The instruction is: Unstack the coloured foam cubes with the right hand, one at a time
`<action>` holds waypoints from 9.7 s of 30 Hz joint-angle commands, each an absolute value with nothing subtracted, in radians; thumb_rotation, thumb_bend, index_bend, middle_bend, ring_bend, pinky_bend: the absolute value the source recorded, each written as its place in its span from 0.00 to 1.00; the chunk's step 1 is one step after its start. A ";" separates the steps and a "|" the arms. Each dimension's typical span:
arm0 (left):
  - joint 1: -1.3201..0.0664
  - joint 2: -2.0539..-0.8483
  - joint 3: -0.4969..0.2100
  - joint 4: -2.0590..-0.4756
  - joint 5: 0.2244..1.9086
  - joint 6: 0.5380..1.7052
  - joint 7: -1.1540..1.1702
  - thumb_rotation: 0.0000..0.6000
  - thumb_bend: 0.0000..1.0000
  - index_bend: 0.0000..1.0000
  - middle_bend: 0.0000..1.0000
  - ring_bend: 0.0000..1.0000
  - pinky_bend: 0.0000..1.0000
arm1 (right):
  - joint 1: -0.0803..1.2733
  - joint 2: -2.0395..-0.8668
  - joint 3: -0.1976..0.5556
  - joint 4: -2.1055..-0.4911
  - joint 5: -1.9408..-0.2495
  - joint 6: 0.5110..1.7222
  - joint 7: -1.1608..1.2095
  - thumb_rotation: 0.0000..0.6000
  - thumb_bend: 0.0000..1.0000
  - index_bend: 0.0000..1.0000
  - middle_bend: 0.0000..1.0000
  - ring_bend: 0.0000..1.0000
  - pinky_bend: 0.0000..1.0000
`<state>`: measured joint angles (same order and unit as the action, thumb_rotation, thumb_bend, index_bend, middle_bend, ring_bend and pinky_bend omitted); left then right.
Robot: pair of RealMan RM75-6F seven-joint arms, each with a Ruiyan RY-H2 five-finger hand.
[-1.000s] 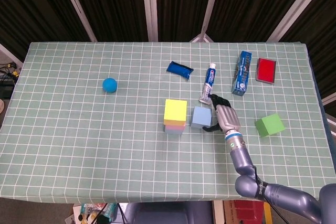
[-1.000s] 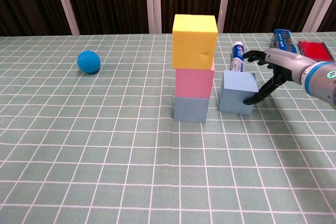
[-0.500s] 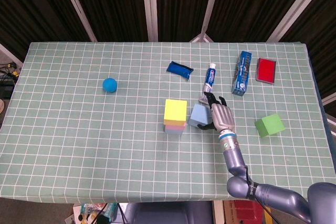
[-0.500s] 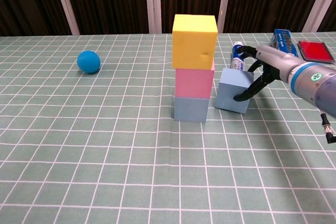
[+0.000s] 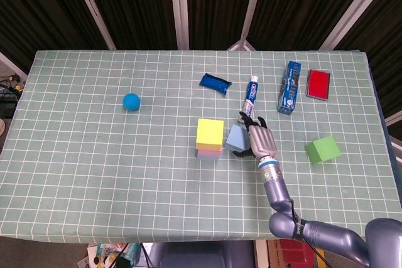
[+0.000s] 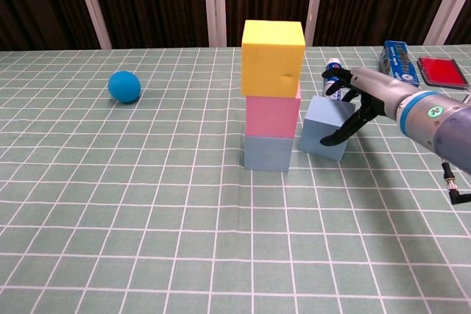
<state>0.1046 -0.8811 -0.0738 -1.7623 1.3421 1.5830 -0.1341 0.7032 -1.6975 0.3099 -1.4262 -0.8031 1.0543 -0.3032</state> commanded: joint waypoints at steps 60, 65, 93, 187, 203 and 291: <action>0.102 -0.871 -0.083 -1.767 1.323 1.569 -0.162 1.00 0.25 0.13 0.00 0.00 0.00 | 0.129 -1.060 0.061 -1.703 -1.305 1.288 0.278 1.00 0.28 0.56 0.54 0.31 0.00; 0.099 -0.872 -0.082 -1.769 1.326 1.565 -0.153 1.00 0.25 0.13 0.00 0.00 0.00 | 0.120 -1.043 0.029 -1.680 -1.329 1.254 0.302 1.00 0.28 0.56 0.53 0.31 0.00; 0.103 -0.870 -0.079 -1.774 1.327 1.571 -0.151 1.00 0.25 0.15 0.00 0.00 0.00 | 0.150 -1.071 0.006 -1.653 -1.360 1.163 0.257 1.00 0.20 0.18 0.10 0.00 0.00; 0.077 -0.858 -0.092 -1.798 1.260 1.510 -0.133 1.00 0.25 0.19 0.00 0.00 0.00 | 0.923 -1.601 0.447 -1.696 -0.519 1.543 -0.457 1.00 0.20 0.31 0.68 0.47 0.01; 0.081 -0.868 -0.095 -1.796 1.265 1.530 -0.122 1.00 0.25 0.18 0.00 0.00 0.00 | 0.830 -1.566 0.429 -1.641 -0.552 1.285 -0.325 1.00 0.16 0.01 0.01 0.02 0.00; 0.080 -0.818 -0.089 -1.793 1.245 1.473 -0.226 1.00 0.25 0.18 0.00 0.00 0.00 | 0.855 -1.778 0.386 -1.732 -0.593 1.372 -0.398 1.00 0.16 0.31 0.35 0.13 0.00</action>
